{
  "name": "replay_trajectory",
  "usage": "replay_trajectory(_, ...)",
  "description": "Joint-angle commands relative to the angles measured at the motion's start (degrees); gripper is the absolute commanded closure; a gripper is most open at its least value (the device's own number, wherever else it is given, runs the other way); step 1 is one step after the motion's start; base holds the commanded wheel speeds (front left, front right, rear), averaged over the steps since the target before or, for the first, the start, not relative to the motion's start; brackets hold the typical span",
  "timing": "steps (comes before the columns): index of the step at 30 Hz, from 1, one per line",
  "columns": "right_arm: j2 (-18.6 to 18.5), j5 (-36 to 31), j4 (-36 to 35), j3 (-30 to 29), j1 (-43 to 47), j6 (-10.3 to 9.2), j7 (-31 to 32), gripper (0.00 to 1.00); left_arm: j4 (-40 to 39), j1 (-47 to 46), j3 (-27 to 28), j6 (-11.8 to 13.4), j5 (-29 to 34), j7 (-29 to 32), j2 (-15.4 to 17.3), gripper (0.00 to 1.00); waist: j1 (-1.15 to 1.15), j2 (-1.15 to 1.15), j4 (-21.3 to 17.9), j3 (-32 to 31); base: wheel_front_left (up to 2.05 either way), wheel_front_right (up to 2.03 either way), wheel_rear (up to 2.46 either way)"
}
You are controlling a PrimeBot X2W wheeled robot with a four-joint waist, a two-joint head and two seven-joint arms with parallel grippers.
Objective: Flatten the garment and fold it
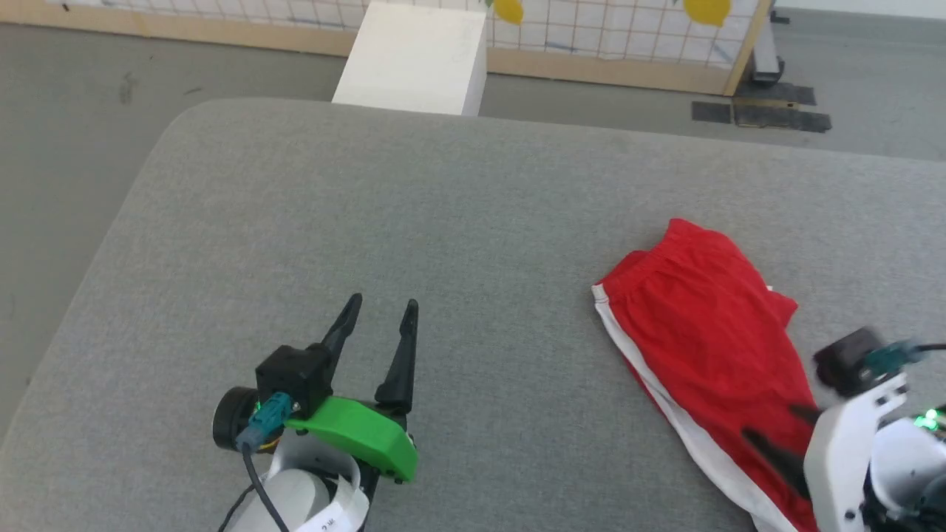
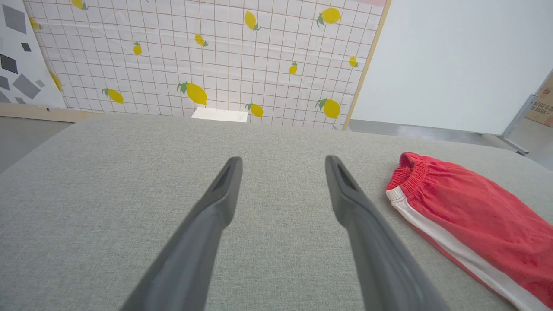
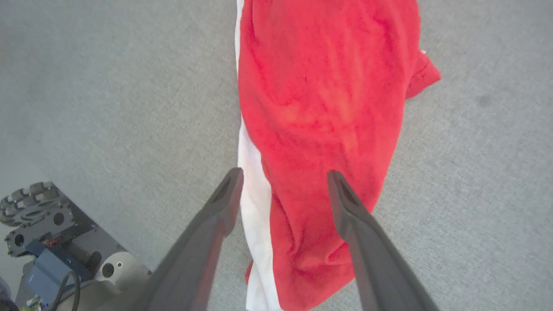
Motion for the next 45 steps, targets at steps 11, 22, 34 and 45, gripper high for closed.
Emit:
replay_trajectory(11, 12.8, -5.3, 0.3, -10.8, -0.9, -0.08, -31.1, 0.0, -2.4, -1.5, 0.8, 0.7, -3.1, 3.7, 0.3, 0.0, 0.0, 0.0, -5.3, 0.3, 0.0, 0.0, 0.0)
replay_trajectory(22, 20.8, -13.5, 2.8, -13.3, 2.2, -0.08, -44.6, 0.0, -1.6, -10.3, -5.1, -5.0, -6.4, 21.2, 1.4, 0.0, 0.0, 0.0, -9.0, 7.0, 0.0, 0.0, 0.0)
replay_trajectory(34, 22.1, -16.7, -0.3, -13.0, -1.0, -0.08, -45.6, 0.0, 5.7, -30.7, -8.1, -5.8, -13.9, 50.9, -1.7, 0.0, 0.0, 0.0, -15.5, 14.8, 0.0, 0.0, 0.0)
replay_trajectory(45, 23.1, -17.7, 0.1, -11.5, -2.3, -0.08, -47.5, 0.0, 13.0, -36.8, -9.8, -4.1, -12.2, 57.7, -0.9, 0.0, 0.0, 0.0, -19.9, 17.7, 0.0, 0.0, 0.0)
